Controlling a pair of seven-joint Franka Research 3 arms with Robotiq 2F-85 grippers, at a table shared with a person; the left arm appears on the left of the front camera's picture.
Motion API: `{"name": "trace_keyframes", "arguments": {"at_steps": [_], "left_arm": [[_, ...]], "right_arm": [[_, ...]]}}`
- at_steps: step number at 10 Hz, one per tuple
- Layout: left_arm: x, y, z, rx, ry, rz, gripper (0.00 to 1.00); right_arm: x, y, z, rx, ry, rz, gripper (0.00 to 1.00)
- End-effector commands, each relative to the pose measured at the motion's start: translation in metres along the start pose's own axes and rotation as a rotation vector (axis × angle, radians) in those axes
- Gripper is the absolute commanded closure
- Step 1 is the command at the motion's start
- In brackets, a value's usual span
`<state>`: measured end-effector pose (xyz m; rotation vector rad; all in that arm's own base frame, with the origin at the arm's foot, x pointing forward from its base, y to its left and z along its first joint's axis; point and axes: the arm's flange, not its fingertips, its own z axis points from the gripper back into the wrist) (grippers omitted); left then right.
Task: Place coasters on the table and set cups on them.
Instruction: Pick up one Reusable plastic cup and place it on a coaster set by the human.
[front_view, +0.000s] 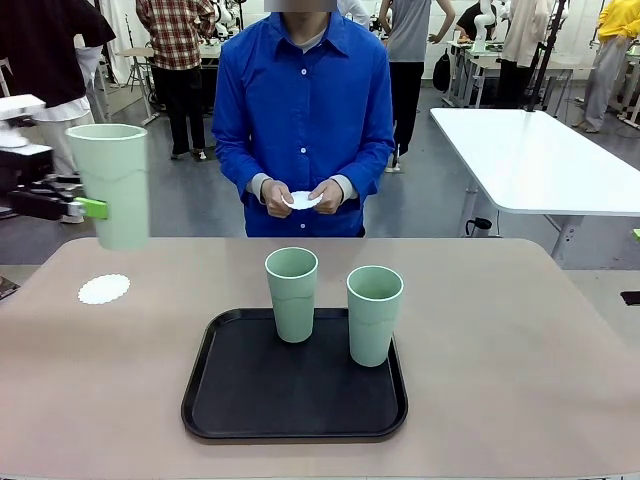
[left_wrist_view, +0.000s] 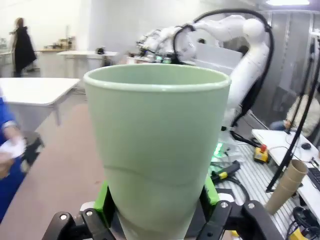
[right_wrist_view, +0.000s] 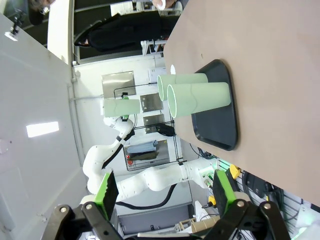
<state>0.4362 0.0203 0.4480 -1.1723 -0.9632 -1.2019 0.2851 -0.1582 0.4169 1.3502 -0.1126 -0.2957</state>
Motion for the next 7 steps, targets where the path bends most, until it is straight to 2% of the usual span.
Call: {"name": "trace_keyframes", "arguments": {"at_steps": [1,4,7], "left_arm": [[-0.014,0.015,0.064,0.120,-0.076,0.011,0.16],[-0.037,0.013,0.138,0.273,-0.075,-0.030,0.16],[-0.052,0.026,0.150,0.239,-0.062,-0.079,0.16]], "right_arm": [[0.002,0.001,0.000,0.017,-0.011,0.003,0.00],[0.002,0.001,0.000,0.017,-0.011,0.003,0.00],[0.002,0.001,0.000,0.017,-0.011,0.003,0.00]]}}
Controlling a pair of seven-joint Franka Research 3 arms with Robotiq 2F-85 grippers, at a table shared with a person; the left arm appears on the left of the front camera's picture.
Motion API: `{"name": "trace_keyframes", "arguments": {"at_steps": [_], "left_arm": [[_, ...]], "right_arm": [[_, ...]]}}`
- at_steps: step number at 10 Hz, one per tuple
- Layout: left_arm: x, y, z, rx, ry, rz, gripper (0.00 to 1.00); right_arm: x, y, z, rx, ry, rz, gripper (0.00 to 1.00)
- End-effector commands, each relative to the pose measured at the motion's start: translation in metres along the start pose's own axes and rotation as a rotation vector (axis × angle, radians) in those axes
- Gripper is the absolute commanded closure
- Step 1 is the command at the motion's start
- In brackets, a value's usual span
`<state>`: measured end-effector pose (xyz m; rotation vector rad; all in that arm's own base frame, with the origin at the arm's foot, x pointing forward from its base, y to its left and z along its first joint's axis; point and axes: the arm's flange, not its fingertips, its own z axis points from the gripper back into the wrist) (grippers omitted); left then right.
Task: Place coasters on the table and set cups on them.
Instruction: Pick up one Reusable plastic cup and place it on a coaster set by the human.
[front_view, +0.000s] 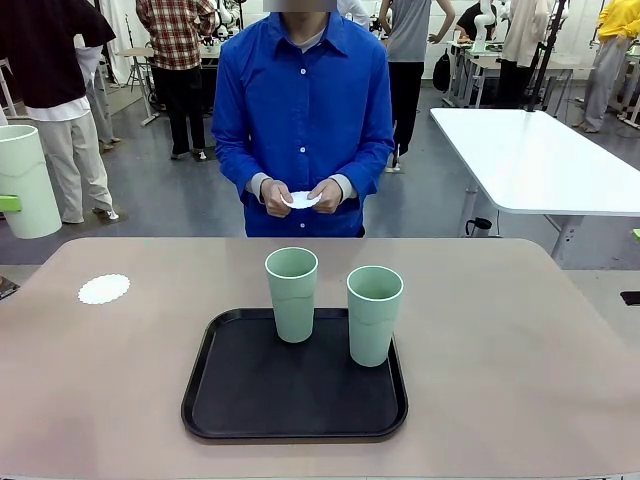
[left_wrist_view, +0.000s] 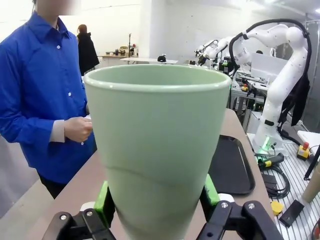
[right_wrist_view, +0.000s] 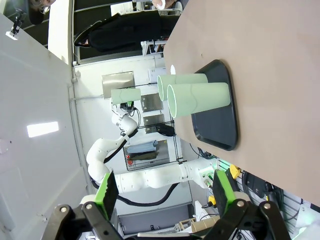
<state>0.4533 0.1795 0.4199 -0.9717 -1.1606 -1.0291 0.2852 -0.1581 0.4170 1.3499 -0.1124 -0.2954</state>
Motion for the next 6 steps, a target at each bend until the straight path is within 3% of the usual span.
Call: {"name": "trace_keyframes", "arguments": {"at_steps": [1,5,6], "left_arm": [[0.005,-0.005,0.004,0.015,0.001,0.020,0.16],[-0.002,0.000,0.001,0.003,0.000,0.007,0.16],[-0.022,0.028,-0.014,-0.016,0.095,-0.073,0.16]], "right_arm": [[0.002,0.001,0.000,0.017,-0.011,0.003,0.00],[0.002,0.001,0.000,0.017,-0.011,0.003,0.00],[0.002,0.001,0.000,0.017,-0.011,0.003,0.00]]}}
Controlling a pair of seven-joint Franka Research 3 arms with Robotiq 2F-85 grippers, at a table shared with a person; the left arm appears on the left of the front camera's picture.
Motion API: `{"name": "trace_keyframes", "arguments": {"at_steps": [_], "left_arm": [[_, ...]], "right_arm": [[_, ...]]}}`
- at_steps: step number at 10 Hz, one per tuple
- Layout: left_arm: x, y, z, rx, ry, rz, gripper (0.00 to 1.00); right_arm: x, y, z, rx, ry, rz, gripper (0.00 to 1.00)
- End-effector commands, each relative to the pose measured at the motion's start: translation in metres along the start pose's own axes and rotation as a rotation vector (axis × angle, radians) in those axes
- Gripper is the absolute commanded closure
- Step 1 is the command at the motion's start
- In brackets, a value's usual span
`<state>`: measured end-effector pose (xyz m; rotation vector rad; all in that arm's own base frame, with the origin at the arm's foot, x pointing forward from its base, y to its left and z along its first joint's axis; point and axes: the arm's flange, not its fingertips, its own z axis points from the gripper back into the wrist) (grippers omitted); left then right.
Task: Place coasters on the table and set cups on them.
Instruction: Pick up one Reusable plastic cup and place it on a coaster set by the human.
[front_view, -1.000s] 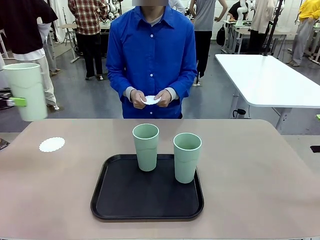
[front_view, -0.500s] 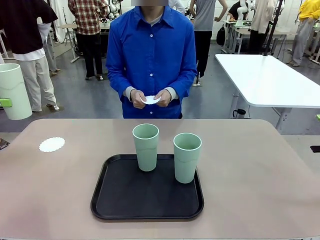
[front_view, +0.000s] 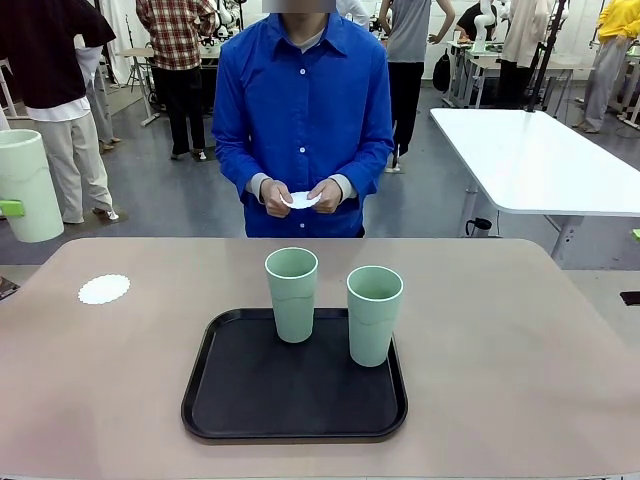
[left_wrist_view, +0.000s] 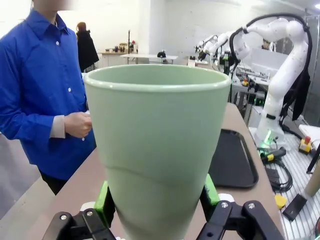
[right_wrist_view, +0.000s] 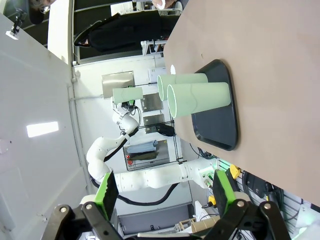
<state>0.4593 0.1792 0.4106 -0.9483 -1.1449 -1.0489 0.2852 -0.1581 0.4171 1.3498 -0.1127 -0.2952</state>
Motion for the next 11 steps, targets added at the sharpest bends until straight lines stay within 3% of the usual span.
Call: {"name": "trace_keyframes", "arguments": {"at_steps": [1,6,11], "left_arm": [[-0.032,0.044,-0.014,-0.059,0.075,-0.082,0.16],[-0.083,0.085,-0.020,-0.129,-0.113,-0.121,0.16],[-0.128,0.102,-0.049,-0.132,-0.097,0.009,0.16]], "right_arm": [[0.002,0.001,0.000,0.017,-0.011,0.003,0.00],[0.002,0.001,0.000,0.017,-0.011,0.003,0.00],[0.002,0.001,0.000,0.017,-0.011,0.003,0.00]]}}
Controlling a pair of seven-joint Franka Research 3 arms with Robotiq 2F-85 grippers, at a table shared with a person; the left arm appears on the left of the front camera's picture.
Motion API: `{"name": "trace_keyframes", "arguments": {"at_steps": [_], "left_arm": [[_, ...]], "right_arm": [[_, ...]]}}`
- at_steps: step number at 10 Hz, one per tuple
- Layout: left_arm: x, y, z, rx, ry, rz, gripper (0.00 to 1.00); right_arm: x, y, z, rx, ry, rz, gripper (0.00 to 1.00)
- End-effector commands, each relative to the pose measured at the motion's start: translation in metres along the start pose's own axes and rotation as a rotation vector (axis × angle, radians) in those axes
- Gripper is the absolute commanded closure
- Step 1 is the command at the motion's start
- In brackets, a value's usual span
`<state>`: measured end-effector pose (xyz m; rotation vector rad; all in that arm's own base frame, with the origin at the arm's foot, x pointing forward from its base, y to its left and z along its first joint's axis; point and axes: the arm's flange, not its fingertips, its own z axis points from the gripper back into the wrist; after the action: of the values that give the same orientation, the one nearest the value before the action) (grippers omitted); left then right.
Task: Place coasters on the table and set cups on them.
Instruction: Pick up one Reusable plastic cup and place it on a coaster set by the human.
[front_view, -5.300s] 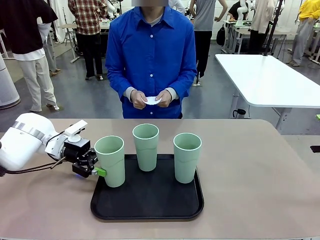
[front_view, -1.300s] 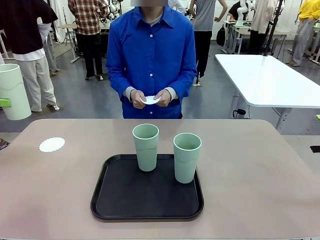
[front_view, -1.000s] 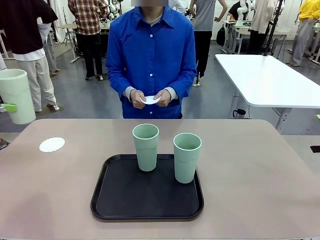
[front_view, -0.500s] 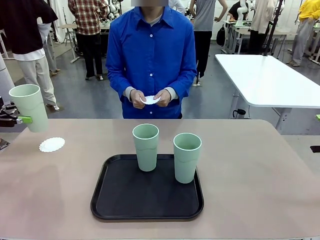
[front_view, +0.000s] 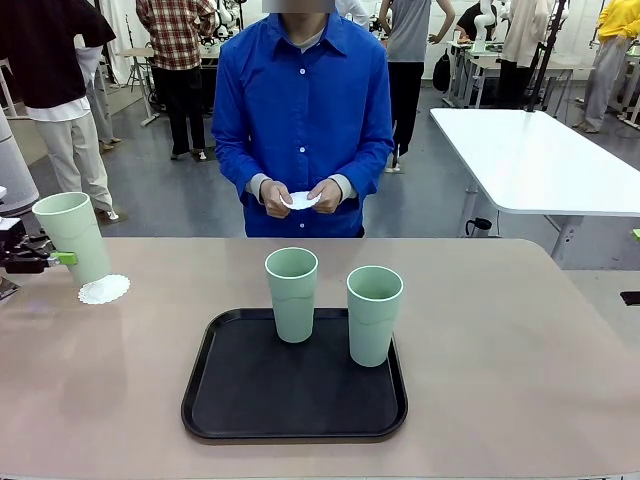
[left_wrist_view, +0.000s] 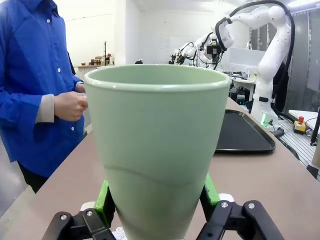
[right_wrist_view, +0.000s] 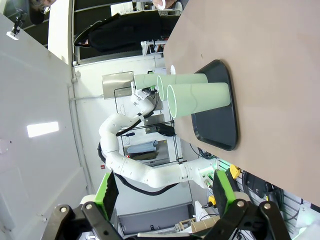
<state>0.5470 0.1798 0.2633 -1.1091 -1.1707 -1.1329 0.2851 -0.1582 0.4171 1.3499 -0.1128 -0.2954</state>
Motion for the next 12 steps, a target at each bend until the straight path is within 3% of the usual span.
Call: {"name": "trace_keyframes", "arguments": {"at_steps": [1,6,12], "left_arm": [[0.003,0.013,-0.007,0.024,-0.002,0.048,0.16],[-0.027,0.022,-0.003,0.070,-0.014,0.045,0.16],[-0.038,0.021,-0.002,0.052,0.004,0.067,0.16]], "right_arm": [[0.002,0.001,0.000,0.017,-0.011,0.003,0.00],[0.002,0.001,0.000,0.017,-0.011,0.003,0.00],[0.002,0.001,0.000,0.017,-0.011,0.003,0.00]]}}
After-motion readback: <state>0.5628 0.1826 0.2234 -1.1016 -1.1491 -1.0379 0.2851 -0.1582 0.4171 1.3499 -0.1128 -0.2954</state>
